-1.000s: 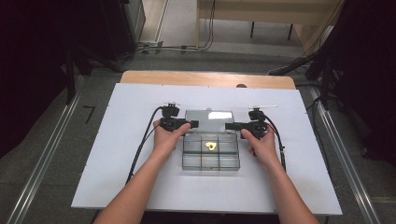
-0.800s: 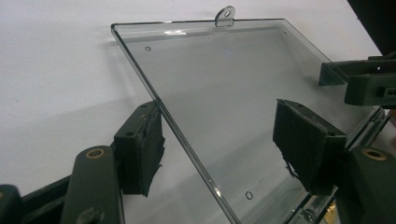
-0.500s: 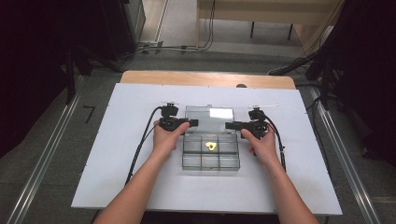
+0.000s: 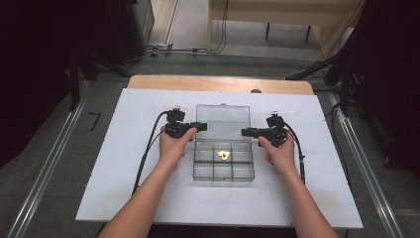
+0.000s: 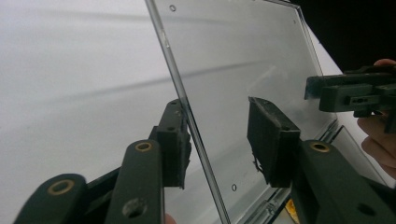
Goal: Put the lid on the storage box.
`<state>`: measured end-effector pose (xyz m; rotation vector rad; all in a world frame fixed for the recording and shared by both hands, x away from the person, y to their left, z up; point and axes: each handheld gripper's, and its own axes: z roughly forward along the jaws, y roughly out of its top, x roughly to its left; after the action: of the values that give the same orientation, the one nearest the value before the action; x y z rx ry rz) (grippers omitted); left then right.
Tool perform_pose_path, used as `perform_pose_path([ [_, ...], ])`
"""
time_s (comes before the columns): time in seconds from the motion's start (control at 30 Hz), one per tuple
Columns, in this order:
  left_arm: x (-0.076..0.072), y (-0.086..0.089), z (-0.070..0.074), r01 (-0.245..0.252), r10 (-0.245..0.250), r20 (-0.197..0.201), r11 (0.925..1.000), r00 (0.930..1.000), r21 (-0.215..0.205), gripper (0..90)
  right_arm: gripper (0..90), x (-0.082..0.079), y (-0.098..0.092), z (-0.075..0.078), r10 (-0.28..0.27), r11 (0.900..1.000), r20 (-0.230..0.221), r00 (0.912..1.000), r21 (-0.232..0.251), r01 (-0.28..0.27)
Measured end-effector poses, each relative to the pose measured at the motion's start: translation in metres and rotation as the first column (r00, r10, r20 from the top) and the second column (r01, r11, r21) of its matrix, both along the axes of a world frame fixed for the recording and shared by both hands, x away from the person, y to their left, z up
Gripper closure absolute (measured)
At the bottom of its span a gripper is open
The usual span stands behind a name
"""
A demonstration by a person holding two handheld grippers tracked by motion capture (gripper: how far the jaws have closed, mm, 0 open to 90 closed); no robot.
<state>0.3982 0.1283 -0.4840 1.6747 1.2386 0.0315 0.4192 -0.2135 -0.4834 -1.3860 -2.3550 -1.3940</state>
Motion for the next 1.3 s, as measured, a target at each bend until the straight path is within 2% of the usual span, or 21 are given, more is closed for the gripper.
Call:
perform_pose_path([
  [0.13, -0.004, 0.004, 0.004, 0.023, -0.023, 0.05, 0.9997, 0.9985, -0.006, 65.5, 67.3, -0.003, -0.002, 0.003, 0.004, 1.0, 0.036, 0.9993, 0.004, -0.004],
  [0.3, -0.009, 0.008, 0.006, 0.058, -0.057, 0.102, 0.9982, 0.9932, -0.013, 70.5, 71.8, -0.008, -0.006, 0.006, 0.022, 1.0, 0.076, 0.9969, 0.014, -0.023],
  [0.5, -0.013, 0.011, 0.008, 0.08, -0.076, 0.123, 0.9964, 0.9896, -0.03, 74.2, 73.7, -0.013, -0.005, 0.009, 0.027, 1.0, 0.122, 0.9922, -0.017, -0.025],
  [0.73, -0.015, 0.013, 0.009, 0.1, -0.097, 0.142, 0.9948, 0.985, -0.017, 75.4, 74.9, -0.016, -0.006, 0.01, 0.036, 0.999, 0.152, 0.9878, -0.023, -0.033],
  [0.87, -0.014, 0.009, 0.011, 0.098, -0.1, 0.148, 0.9949, 0.984, 0.025, 71.4, 76.0, -0.016, -0.007, 0.01, 0.042, 0.999, 0.161, 0.9861, -0.017, -0.04],
  [0.97, -0.012, 0.004, 0.017, 0.097, -0.102, 0.16, 0.9945, 0.9819, 0.038, 60.9, 76.0, -0.016, -0.007, 0.009, 0.047, 0.999, 0.173, 0.9838, -0.021, -0.044],
  [1.07, -0.008, 0.002, 0.024, 0.076, -0.08, 0.169, 0.9966, 0.9823, 0.033, 55.8, 76.0, -0.017, -0.007, 0.01, 0.05, 0.999, 0.184, 0.9817, -0.029, -0.046],
  [1.17, -0.003, 0.001, 0.031, 0.045, -0.049, 0.18, 0.9986, 0.9824, 0.028, 54.2, 76.0, -0.018, -0.007, 0.01, 0.05, 0.998, 0.192, 0.9802, -0.032, -0.045],
  [1.3, -0.003, -0.002, 0.038, 0.041, -0.046, 0.195, 0.9986, 0.9797, 0.034, 57.9, 75.9, -0.019, -0.006, 0.011, 0.052, 0.998, 0.201, 0.9782, -0.039, -0.045],
])
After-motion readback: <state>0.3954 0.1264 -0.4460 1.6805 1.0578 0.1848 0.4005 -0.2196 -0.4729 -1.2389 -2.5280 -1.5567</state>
